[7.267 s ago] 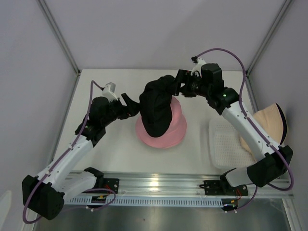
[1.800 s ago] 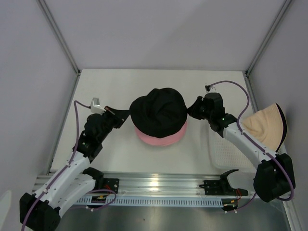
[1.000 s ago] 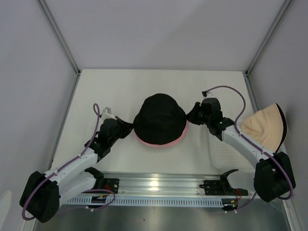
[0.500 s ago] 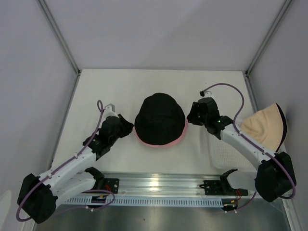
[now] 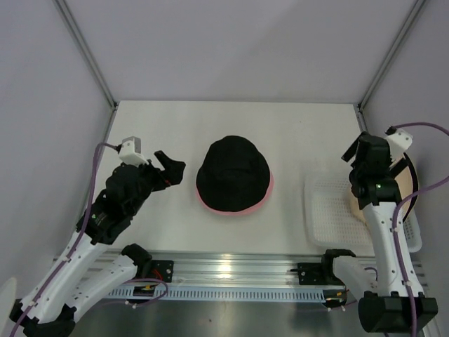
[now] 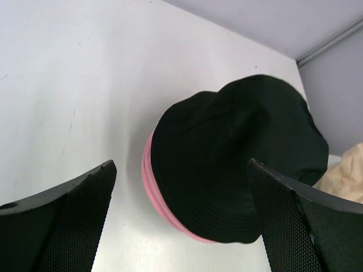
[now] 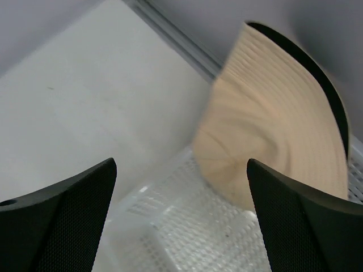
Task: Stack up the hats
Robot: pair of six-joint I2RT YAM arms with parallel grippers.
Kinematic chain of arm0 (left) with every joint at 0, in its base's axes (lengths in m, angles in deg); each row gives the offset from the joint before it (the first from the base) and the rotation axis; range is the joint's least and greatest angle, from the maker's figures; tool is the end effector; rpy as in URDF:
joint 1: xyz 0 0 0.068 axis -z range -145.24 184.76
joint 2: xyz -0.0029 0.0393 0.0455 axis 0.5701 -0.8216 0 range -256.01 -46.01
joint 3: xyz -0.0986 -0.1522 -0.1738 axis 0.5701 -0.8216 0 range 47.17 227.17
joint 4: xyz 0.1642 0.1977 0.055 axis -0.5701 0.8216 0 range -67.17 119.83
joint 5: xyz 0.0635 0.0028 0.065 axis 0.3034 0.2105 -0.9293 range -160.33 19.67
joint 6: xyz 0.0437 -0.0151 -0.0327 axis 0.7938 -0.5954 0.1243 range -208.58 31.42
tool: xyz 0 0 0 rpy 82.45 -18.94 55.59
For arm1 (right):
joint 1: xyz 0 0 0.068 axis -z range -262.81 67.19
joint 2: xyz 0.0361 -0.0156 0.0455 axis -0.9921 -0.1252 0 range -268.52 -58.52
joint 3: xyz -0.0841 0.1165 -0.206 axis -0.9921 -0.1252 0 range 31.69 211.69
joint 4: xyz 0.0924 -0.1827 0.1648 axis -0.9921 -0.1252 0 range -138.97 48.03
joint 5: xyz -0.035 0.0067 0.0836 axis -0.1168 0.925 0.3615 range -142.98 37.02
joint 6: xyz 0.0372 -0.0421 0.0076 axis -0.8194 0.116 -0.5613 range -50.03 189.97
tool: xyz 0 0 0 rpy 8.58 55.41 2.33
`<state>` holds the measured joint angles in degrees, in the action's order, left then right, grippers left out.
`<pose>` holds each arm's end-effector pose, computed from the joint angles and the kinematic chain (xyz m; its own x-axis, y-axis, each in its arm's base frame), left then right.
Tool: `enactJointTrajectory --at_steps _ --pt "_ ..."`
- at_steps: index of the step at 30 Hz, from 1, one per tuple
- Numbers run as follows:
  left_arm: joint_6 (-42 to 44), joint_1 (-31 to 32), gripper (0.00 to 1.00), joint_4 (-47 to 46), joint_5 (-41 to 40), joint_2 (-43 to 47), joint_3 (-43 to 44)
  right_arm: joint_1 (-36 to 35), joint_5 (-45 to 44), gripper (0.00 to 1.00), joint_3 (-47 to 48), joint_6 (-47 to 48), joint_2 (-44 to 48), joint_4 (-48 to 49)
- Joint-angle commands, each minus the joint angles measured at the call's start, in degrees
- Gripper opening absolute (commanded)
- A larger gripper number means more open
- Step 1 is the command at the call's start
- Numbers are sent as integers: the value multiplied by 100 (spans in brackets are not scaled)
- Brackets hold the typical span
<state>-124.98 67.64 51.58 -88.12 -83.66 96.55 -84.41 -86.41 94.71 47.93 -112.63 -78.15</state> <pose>0.1449 -0.0793 0.3373 -0.3591 -0.4408 -0.8227 0.0728 0.8655 -0.4955 0.2082 -0.0161 0.3576 -0.2495 0.3064 -0.9186 0.6039 0.7908 0.0997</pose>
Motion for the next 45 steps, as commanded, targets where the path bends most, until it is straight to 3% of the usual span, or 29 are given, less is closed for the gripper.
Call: enactJointTrajectory --at_steps 1,4,9,13,20,25,31,32,34,38,45 --pt "387 8 100 577 292 -67 273 397 -648 99 -799 78 -179 -3" --pt "555 8 99 667 310 -85 300 767 -200 99 -984 -282 -486 137" --pt "599 -1 99 605 582 -94 264 793 -1024 95 -1591 -827 -943 463" --pt "608 -71 100 588 644 -111 230 828 -1043 92 -2109 -951 -883 954" --pt "617 -326 99 500 934 -76 124 1109 -876 79 -2567 -408 -820 2359" --pt "591 -458 99 386 1144 -67 28 1259 -858 70 -2409 85 -1320 2704" --pt "599 -502 100 359 1224 -137 27 1330 -744 68 -2418 332 -1769 3161" --pt "599 -511 100 350 1224 -137 27 1330 -709 65 -2426 350 -1822 3274" --pt "608 -520 100 350 1216 -120 27 1330 -726 47 -2383 376 -1893 3293" --pt "608 -537 99 333 1189 -85 10 1330 -796 0 -2216 306 -1710 2997" --pt "608 -537 99 298 1198 -76 18 1207 98 0 -1602 305 134 1827"
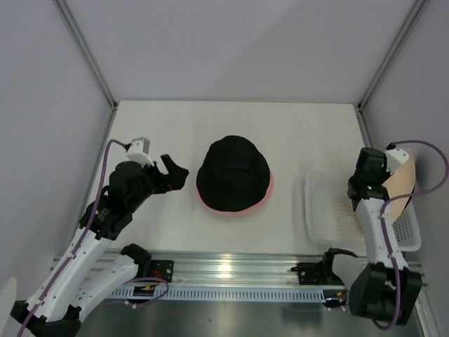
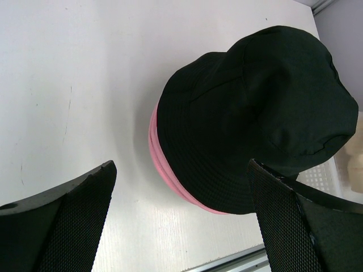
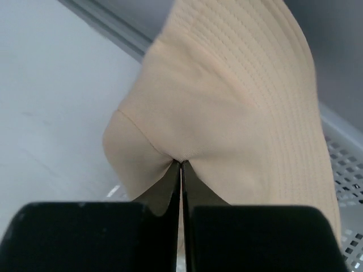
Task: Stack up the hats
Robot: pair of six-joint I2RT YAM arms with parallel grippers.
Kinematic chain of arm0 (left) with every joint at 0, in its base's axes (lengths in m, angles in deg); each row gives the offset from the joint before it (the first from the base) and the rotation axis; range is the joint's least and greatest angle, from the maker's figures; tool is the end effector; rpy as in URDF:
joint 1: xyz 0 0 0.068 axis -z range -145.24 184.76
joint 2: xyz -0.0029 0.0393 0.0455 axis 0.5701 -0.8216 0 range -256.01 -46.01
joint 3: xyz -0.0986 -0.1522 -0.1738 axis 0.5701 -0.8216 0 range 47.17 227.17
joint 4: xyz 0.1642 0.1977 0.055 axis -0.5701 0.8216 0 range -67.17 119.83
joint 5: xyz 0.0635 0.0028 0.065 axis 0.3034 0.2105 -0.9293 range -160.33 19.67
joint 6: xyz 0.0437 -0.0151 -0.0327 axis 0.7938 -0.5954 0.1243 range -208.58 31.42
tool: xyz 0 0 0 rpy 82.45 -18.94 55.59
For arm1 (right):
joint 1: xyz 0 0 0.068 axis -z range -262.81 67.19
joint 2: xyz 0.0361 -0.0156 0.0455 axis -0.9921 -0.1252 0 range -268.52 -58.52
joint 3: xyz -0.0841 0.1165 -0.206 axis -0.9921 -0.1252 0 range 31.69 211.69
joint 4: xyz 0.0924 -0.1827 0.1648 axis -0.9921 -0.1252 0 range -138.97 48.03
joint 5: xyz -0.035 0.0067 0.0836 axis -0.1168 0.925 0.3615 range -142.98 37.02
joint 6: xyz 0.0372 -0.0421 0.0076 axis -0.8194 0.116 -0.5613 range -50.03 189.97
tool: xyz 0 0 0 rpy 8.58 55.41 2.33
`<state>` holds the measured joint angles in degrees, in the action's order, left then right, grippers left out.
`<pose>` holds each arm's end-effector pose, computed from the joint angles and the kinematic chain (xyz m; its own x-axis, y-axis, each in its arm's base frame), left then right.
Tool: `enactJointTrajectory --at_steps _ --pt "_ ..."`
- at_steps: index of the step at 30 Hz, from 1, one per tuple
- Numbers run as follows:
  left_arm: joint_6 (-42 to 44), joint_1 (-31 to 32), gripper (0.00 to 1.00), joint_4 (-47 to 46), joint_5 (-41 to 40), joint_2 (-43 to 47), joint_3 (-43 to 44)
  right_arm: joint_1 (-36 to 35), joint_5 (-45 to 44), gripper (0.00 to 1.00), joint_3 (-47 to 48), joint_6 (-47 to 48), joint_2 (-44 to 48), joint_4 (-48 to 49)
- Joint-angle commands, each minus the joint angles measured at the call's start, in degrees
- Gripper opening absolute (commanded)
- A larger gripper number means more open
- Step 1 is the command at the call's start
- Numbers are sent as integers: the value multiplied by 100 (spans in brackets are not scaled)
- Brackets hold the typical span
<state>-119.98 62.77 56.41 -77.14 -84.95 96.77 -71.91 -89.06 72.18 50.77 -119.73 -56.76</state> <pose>0.1502 -0.0746 0.3258 -0.4862 -0.3274 -0.8102 0.1367 0.8873 -0.4405 0.2329 -0.0687 0.2325 -0.3335 0.3350 -0.8812 0.7764 0.6278 -0.0552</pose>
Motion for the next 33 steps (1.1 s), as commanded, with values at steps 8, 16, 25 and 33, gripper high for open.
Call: enactJointTrajectory --at_steps 8,16,25,33 --pt "116 -85 100 -326 487 -61 5 -105 2714 0 2304 -13 1049 -1817" --pt "125 -85 99 -405 610 -131 120 -456 5469 0 3700 -610 901 -1222" --pt "-77 -85 99 -599 532 -237 84 -2405 6069 0 4836 -1130 -250 421" --pt "-305 -103 100 -432 -57 -176 137 -4165 6024 0 6275 -902 -1744 617"
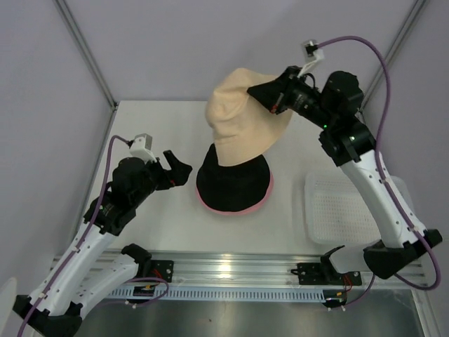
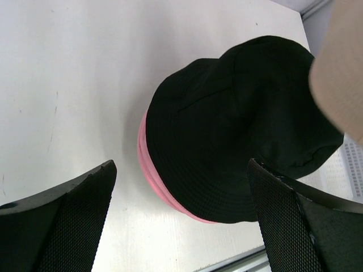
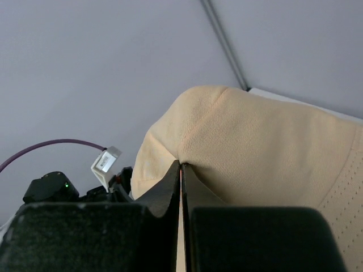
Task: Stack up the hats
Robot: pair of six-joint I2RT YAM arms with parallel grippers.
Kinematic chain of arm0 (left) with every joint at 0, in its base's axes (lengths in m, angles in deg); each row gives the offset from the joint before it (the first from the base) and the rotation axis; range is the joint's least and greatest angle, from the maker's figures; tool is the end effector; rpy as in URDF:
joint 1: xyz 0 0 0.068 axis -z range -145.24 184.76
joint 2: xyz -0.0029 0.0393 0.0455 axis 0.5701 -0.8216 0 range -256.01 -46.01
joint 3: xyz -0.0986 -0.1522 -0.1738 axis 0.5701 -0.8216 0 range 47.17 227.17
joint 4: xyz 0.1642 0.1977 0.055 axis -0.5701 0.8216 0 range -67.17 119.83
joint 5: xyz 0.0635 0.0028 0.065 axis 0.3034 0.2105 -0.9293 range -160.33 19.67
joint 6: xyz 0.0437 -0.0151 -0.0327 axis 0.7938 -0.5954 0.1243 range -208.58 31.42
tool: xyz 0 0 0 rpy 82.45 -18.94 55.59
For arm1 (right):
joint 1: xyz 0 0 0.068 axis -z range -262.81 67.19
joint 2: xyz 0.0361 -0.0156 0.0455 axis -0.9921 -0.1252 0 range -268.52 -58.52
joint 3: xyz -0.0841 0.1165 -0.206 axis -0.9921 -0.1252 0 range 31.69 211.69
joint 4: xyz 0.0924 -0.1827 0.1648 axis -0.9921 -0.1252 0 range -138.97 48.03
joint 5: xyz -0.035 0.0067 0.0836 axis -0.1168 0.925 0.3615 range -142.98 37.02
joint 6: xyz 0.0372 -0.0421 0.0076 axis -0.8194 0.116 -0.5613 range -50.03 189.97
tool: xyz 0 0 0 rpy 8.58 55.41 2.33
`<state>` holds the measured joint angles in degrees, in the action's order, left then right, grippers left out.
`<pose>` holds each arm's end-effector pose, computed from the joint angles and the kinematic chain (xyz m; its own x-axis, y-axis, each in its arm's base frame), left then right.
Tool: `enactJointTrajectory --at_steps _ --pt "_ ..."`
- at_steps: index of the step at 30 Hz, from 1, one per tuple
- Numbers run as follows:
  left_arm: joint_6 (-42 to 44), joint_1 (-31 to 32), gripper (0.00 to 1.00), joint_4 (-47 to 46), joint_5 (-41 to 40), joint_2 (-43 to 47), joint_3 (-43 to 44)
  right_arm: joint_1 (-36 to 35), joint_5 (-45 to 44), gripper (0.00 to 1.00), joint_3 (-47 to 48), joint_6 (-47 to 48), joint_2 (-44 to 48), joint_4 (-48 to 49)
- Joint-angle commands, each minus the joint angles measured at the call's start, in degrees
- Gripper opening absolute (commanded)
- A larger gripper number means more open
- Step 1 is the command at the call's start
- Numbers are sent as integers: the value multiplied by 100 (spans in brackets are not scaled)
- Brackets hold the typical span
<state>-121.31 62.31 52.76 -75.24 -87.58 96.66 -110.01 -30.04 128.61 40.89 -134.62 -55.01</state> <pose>0.1614 -0.0804 0.3247 -0.4907 -0.3517 -0.7972 0.1489 0.8676 -0.4744 0.2424 0.1419 0.5066 -0.2663 0.3664 -0.8915 -0.7267 0.5314 0.4354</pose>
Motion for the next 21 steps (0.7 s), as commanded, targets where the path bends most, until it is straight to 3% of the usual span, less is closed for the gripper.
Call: enactJointTrajectory --at_steps 1,6,13,16,21 --pt "-251 -57 100 -49 -300 139 131 -434 141 0 739 87 -466 469" --pt "-357 -101 99 346 -765 324 174 -584 500 0 899 -123 -810 705" --pt "-287 -698 99 777 -1161 816 192 -664 774 0 -137 -300 -793 838" --pt "-251 -786 99 821 -1171 957 122 -664 361 0 -569 -274 -512 531" --pt "-251 -786 100 611 -1004 843 51 -664 405 0 -1218 -265 -301 162"
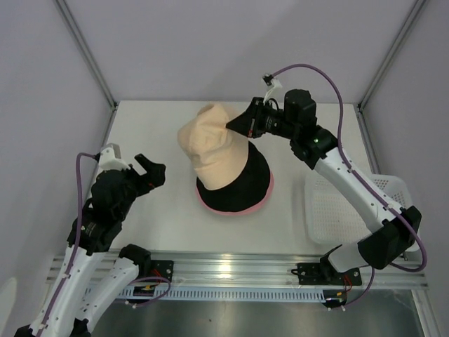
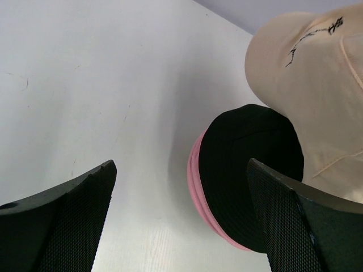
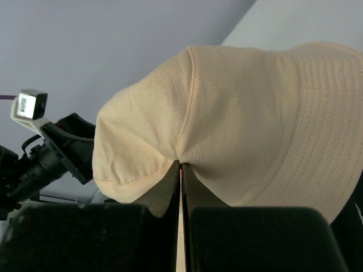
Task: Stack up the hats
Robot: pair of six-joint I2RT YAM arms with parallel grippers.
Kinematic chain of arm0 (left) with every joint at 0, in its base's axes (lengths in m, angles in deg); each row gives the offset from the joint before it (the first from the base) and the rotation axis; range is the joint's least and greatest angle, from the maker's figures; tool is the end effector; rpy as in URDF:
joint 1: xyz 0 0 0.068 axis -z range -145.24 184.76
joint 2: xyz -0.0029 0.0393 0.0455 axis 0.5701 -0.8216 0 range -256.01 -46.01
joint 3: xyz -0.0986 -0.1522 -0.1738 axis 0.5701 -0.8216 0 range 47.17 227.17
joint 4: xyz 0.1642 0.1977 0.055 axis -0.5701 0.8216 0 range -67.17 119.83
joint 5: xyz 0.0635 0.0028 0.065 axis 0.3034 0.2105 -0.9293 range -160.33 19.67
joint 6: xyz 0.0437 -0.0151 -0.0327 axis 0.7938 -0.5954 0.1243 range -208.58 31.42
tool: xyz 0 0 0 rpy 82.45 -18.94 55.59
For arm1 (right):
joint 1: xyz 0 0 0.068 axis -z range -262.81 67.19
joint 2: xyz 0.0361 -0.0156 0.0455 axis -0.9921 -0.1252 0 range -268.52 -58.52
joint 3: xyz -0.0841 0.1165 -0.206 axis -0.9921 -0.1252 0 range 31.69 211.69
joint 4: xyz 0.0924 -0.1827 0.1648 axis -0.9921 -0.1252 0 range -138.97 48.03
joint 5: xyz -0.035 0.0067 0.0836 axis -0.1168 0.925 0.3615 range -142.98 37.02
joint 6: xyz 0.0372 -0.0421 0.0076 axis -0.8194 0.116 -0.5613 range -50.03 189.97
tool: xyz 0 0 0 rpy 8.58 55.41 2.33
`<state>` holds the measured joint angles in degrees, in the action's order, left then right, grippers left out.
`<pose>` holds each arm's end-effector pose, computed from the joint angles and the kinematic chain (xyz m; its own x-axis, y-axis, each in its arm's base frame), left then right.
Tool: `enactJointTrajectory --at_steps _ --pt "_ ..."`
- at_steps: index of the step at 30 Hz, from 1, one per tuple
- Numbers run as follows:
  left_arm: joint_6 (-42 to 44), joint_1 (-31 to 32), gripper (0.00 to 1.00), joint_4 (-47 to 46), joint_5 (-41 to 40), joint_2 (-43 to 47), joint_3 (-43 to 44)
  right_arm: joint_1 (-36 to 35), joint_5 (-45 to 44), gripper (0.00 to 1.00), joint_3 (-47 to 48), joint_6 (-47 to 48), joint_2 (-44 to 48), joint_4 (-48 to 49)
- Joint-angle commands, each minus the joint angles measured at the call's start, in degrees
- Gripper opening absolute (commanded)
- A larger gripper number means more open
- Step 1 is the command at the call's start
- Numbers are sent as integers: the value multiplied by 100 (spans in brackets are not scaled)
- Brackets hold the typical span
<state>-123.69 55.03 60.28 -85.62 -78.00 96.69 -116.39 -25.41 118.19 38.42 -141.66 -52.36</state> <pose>0.1327 -0.0379 0.3348 -0.3199 -0.4733 -0.8208 -0.1006 0.8784 -0.4673 0.2747 0.2043 0.4143 -0.5437 0.1958 -0.8161 -0.6907 0.4481 0.5676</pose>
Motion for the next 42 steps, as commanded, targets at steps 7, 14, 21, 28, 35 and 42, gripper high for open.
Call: enactJointTrajectory --at_steps 7,14,21,28,35,42 --pt "-145 -58 99 -545 385 -308 -109 -8 -1190 0 -521 430 1052 -551" --pt "-119 -58 100 -1073 851 -633 -74 -17 -1773 0 33 843 1317 -1290" --pt "-127 -67 100 -2153 1484 -1335 -161 -8 -1659 0 -18 826 1186 -1562" --pt "-381 -760 99 -3270 2140 -2100 -522 -17 -1781 0 -1046 712 1702 -1316" --pt "-874 -1060 97 -3658 3013 -1829 -874 -17 -1721 0 -1881 572 2600 -1055" --pt "-1813 -1069 99 -3393 3750 -1189 -900 -25 -1650 0 -2462 185 2662 -868"
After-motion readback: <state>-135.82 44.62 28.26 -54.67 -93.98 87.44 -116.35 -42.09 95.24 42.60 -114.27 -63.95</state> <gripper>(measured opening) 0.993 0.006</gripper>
